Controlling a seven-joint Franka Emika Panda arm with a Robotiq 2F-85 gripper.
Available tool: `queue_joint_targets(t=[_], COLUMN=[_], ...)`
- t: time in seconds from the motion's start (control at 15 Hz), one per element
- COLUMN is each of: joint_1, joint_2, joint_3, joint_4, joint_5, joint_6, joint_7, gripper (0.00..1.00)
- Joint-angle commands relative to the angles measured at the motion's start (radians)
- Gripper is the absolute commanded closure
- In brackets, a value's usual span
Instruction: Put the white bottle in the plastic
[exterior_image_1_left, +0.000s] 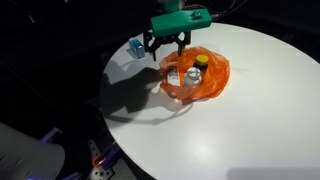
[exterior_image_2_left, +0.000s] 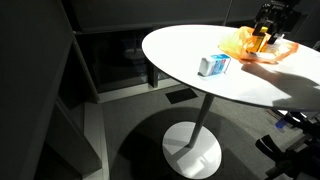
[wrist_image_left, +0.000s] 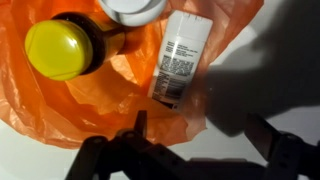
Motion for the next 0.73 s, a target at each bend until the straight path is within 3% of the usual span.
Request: queue_joint_targets(t=[0.0,0.33,0.67], joint_1=[0.017,0.042,0.055], joint_2=[-0.086,-0.158,-0.149], joint_3=[0.007,0.005,-0.006], joint_4=[-0.015,-0.023,-0.01], joint_5=[0.013,-0.001,-0.002], joint_6=[-0.086,-0.135,-0.142], joint_7=[0.123,0.298,0.295], gripper=[0.0,0.0,0.0])
